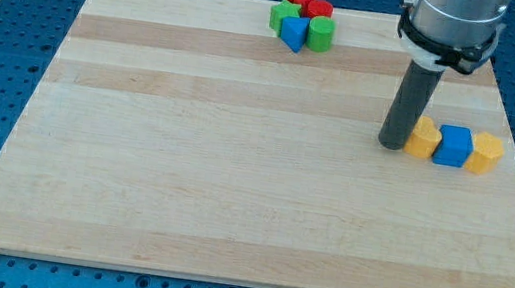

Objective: Move yellow heart along with blue cube and yellow hexagon to the center right

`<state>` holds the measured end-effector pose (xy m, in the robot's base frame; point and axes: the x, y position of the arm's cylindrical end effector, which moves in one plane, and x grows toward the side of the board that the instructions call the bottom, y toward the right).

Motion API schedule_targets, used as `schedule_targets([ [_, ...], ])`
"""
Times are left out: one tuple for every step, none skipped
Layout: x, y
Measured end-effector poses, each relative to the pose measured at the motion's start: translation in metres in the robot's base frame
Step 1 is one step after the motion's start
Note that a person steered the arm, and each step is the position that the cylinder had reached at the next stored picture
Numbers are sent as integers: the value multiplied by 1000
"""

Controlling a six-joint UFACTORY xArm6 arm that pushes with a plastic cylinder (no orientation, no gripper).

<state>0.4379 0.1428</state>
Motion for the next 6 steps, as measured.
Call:
schedule_targets([
  [4, 0],
  [12, 1],
  [12, -1],
  [3, -13],
  [2, -2],
  [2, 18],
])
